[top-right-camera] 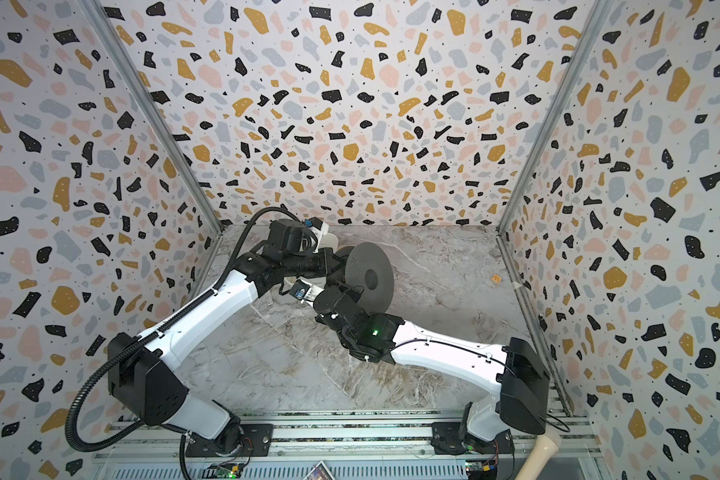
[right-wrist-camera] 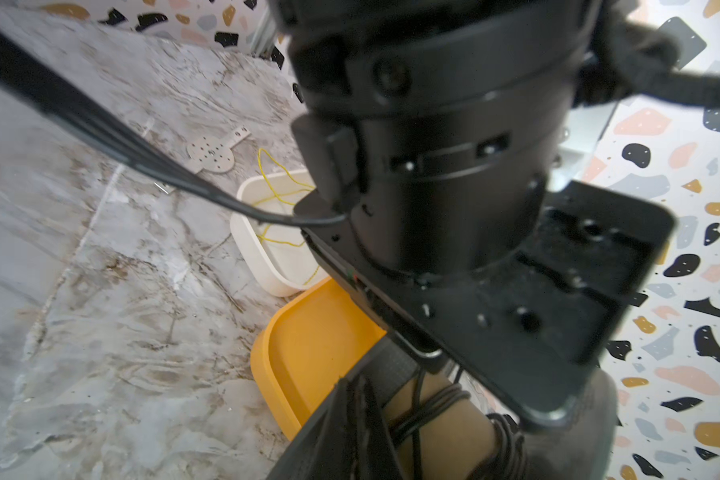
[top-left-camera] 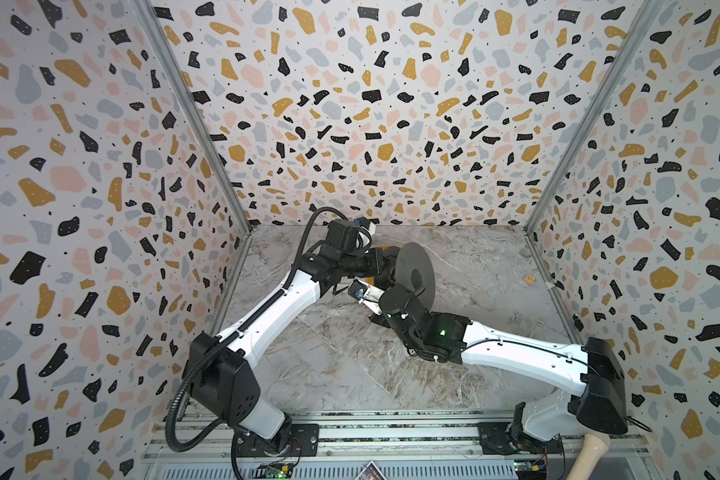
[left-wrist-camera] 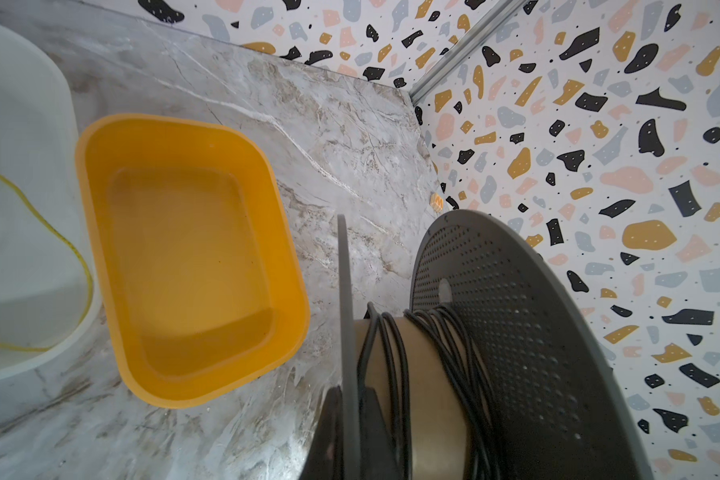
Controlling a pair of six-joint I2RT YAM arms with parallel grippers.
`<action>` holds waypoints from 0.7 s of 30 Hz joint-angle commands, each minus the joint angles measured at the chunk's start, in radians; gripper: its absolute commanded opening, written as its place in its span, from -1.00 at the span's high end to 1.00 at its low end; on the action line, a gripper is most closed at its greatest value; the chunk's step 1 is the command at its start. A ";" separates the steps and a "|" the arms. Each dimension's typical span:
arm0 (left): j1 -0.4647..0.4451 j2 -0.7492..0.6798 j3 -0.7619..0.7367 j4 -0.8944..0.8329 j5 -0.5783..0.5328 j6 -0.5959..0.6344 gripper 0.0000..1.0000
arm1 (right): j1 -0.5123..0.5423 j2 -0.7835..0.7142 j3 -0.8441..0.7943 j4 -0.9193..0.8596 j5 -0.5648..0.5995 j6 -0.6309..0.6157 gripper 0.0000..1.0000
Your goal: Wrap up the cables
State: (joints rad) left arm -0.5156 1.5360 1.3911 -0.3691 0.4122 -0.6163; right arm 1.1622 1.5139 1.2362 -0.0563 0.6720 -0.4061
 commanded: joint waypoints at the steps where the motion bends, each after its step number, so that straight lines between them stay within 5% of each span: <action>1: 0.005 -0.031 -0.001 0.169 0.167 -0.095 1.00 | 0.009 0.025 0.009 -0.037 0.167 0.005 1.00; 9: 0.006 -0.052 -0.138 0.348 0.251 -0.219 1.00 | 0.082 0.174 -0.023 -0.055 0.432 0.131 1.00; 13: 0.006 -0.070 -0.221 0.423 0.280 -0.261 1.00 | 0.085 0.165 -0.045 -0.088 0.429 0.226 1.00; 21: 0.006 -0.083 -0.254 0.479 0.313 -0.323 1.00 | 0.087 0.162 -0.171 -0.022 0.428 0.186 1.00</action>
State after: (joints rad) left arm -0.5003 1.5352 1.1023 -0.0837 0.5938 -0.8738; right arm 1.2526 1.6848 1.1149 -0.0654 1.1305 -0.2340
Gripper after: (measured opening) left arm 0.049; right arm 0.055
